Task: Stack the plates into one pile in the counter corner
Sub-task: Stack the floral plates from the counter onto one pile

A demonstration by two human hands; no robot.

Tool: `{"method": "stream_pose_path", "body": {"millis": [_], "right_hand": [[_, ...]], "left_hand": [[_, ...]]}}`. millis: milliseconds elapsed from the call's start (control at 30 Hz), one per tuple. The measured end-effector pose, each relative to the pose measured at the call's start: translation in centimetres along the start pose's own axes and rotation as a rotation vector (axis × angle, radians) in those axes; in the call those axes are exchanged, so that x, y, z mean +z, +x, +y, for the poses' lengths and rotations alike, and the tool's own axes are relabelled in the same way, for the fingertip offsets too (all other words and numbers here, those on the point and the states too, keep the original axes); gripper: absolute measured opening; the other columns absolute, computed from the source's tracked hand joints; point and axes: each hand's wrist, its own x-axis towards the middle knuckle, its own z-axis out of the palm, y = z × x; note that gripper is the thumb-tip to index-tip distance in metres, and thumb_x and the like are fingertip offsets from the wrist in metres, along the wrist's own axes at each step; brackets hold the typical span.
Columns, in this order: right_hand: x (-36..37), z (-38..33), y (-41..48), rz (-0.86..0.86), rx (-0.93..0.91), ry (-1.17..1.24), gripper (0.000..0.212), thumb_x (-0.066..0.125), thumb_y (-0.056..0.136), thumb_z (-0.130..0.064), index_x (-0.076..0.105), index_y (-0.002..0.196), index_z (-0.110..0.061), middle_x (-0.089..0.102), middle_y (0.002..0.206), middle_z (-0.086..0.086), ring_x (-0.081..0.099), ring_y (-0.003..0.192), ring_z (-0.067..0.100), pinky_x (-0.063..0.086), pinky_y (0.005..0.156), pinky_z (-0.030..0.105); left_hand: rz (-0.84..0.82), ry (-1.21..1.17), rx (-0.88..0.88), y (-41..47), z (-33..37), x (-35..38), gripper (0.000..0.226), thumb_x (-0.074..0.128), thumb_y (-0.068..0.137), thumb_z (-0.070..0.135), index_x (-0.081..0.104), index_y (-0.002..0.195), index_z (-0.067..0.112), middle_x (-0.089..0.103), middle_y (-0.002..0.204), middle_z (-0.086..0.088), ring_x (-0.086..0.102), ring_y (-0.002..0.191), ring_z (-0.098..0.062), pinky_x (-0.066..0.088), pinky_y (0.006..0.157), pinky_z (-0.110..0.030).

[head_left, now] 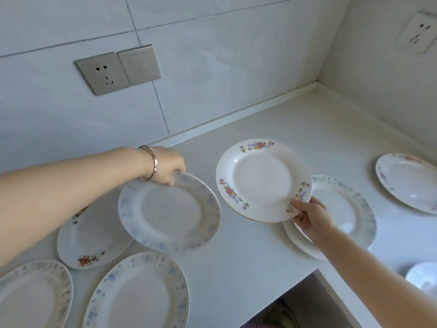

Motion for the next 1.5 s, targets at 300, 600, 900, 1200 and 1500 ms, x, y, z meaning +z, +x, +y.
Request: {"method": "stream_pose_path", "body": {"millis": [300, 600, 900, 1200, 1500], "right_hand": [[-13.3, -8.9, -1.2, 0.055, -0.09, 0.182, 0.019, 0.043, 0.091, 0.004, 0.056, 0.096, -0.01, 0.073, 0.061, -0.004, 0.068, 0.052, 0.006, 0.052, 0.045, 0.016], [-21.4, -11.7, -1.5, 0.15, -0.115, 0.196, 0.02, 0.043, 0.09, 0.007, 0.057, 0.09, -0.008, 0.072, 0.06, -0.003, 0.069, 0.051, 0.008, 0.054, 0.046, 0.018], [-23.8, -10.7, -1.5, 0.219, -0.126, 0.203, 0.022, 0.045, 0.089, 0.008, 0.058, 0.09, -0.009, 0.073, 0.063, -0.002, 0.07, 0.055, 0.009, 0.055, 0.05, 0.019], [-23.0, -8.6, -0.7, 0.274, -0.084, 0.233, 0.02, 0.045, 0.088, 0.008, 0.057, 0.087, -0.008, 0.072, 0.06, 0.0, 0.069, 0.053, 0.01, 0.055, 0.048, 0.019], [-21.9, -7.9, 0.0, 0.308, -0.039, 0.11, 0.019, 0.048, 0.086, 0.01, 0.057, 0.089, -0.006, 0.072, 0.061, 0.003, 0.069, 0.052, 0.013, 0.056, 0.049, 0.022]], "left_hand": [[0.248, -1.427, -0.389, 4.0, 11.5, 3.8, 0.02, 0.072, 0.075, 0.001, 0.055, 0.066, 0.006, 0.056, 0.061, -0.008, 0.052, 0.066, -0.022, 0.038, 0.067, -0.027], [0.233, -1.951, -0.627, 10.1, 26.3, 2.0, 0.038, 0.068, 0.075, -0.008, 0.06, 0.112, -0.014, 0.064, 0.118, -0.024, 0.064, 0.095, -0.031, 0.05, 0.094, -0.045], [0.118, -1.849, -0.54, 13.4, 29.4, 2.7, 0.031, 0.068, 0.076, -0.008, 0.064, 0.106, -0.007, 0.066, 0.105, -0.019, 0.06, 0.09, -0.025, 0.049, 0.089, -0.037], [0.094, -1.258, -0.237, 13.5, 29.4, 3.0, 0.02, 0.064, 0.081, 0.031, 0.057, 0.065, 0.022, 0.057, 0.058, 0.005, 0.052, 0.052, -0.015, 0.041, 0.048, -0.021], [0.199, -0.955, -0.247, 14.5, 28.9, 4.1, 0.03, 0.061, 0.08, 0.046, 0.05, 0.08, 0.018, 0.056, 0.075, 0.001, 0.058, 0.073, -0.025, 0.039, 0.057, -0.028]]}}
